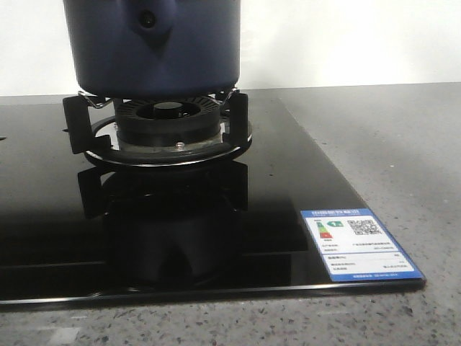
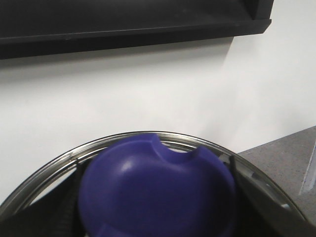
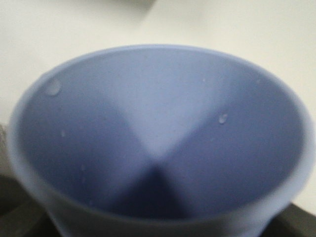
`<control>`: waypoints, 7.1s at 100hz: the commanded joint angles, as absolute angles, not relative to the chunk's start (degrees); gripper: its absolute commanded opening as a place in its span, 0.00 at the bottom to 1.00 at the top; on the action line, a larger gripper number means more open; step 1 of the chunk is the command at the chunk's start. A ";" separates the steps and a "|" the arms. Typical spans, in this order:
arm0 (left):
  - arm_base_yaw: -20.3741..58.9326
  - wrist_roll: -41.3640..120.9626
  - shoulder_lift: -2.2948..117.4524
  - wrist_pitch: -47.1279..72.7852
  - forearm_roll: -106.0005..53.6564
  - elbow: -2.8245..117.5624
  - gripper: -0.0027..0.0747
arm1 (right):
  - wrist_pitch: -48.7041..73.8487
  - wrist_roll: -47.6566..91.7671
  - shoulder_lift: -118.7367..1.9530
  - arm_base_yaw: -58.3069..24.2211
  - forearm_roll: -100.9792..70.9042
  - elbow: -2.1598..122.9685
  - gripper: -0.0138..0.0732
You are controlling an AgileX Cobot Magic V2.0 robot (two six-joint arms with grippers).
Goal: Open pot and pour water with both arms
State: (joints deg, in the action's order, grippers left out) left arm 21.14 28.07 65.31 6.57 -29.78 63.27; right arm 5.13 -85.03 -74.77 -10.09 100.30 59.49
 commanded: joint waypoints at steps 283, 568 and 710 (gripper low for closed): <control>20.95 28.14 63.51 0.47 -30.03 65.37 0.48 | -49.84 -26.99 -82.63 19.44 41.65 30.78 0.91; 33.55 27.53 79.44 -5.35 -30.53 65.37 0.78 | -38.52 -29.62 -47.41 15.71 41.74 12.78 0.91; 10.24 27.53 19.44 -10.10 -28.15 22.33 0.01 | -34.83 -43.10 -16.79 15.71 44.92 9.70 0.09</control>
State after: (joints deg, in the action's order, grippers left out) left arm 10.36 27.64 23.48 -5.93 -26.81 25.08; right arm -35.00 -42.92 -21.40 15.81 45.54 11.10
